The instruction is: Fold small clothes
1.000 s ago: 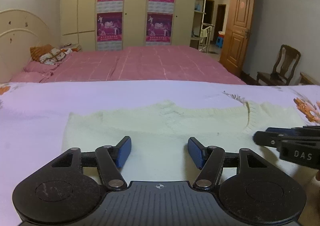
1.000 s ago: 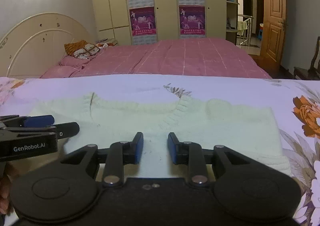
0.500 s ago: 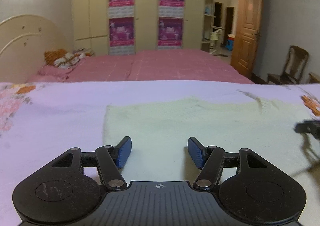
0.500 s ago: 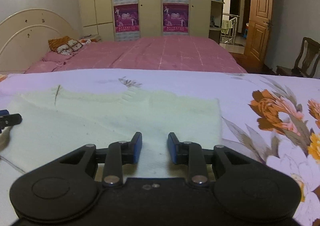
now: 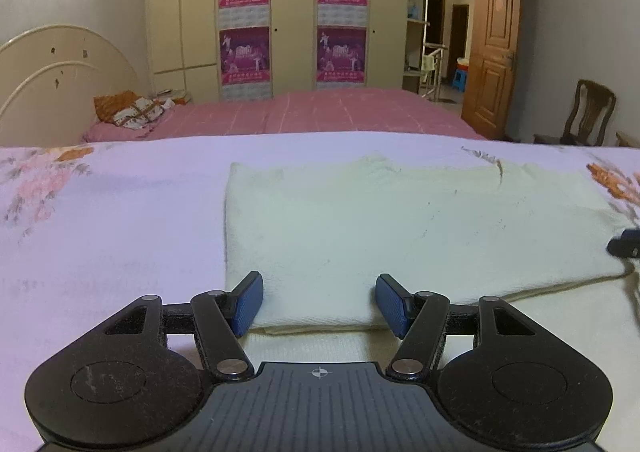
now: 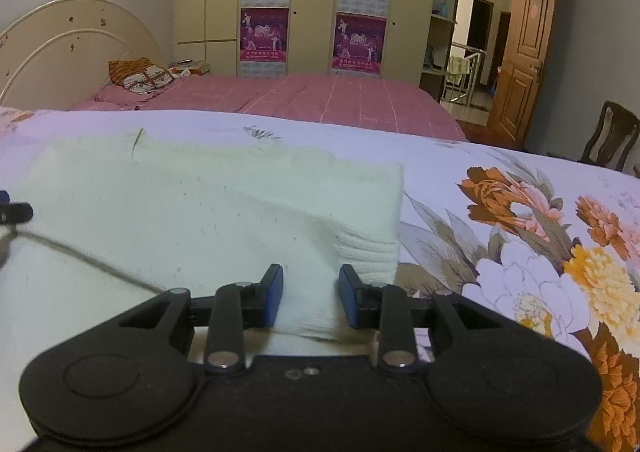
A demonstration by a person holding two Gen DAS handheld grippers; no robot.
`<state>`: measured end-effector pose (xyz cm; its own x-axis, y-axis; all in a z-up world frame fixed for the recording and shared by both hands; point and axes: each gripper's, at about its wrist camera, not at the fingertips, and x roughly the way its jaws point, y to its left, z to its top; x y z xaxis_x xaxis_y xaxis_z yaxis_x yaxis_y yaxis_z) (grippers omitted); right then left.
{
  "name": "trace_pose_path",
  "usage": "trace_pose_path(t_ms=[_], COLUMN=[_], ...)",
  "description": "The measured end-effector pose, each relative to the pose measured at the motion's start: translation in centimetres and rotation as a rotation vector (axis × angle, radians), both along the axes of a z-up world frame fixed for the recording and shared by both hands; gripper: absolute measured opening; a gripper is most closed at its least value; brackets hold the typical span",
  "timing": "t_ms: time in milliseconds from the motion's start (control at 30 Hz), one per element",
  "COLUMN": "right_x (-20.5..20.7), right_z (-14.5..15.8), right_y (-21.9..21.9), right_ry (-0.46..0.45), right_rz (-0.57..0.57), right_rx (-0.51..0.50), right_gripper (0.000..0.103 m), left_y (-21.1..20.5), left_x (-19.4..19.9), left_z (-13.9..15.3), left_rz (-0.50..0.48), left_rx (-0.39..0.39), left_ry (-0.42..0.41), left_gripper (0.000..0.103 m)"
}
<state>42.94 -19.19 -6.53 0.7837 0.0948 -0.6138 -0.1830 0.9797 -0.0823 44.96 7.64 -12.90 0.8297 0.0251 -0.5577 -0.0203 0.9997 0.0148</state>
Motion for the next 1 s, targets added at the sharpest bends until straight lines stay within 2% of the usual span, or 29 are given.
trace_pose_path(t_ms=[167, 333, 467, 600, 800, 1000], right_x=[-0.2, 1.8, 3.9, 0.1, -7.5, -14.9], right_z=[1.1, -0.6, 0.6, 1.3, 0.2, 0.7], right_y=[0.1, -0.9, -1.7, -3.3, -8.0, -9.7], right_ry=[-0.017, 0.008, 0.078, 0.042, 0.116, 0.145], right_rz=[-0.009, -0.009, -0.053, -0.061, -0.109, -0.129], right_rx=[0.010, 0.000, 0.060, 0.060, 0.119, 0.181], right_gripper=[0.037, 0.035, 0.034, 0.040, 0.041, 0.041], left_y=[0.0, -0.2, 0.2, 1.5, 2.7, 2.6], left_x=[-1.5, -2.4, -3.4, -6.6, -14.0, -19.8], left_z=[0.9, 0.4, 0.6, 0.5, -0.1, 0.5], left_rz=[0.004, -0.001, 0.009, 0.029, 0.039, 0.048], left_rx=[0.000, 0.015, 0.003, 0.005, 0.012, 0.015], left_ry=[-0.008, 0.019, 0.036, 0.056, 0.077, 0.106], left_gripper=[0.063, 0.063, 0.063, 0.063, 0.068, 0.068])
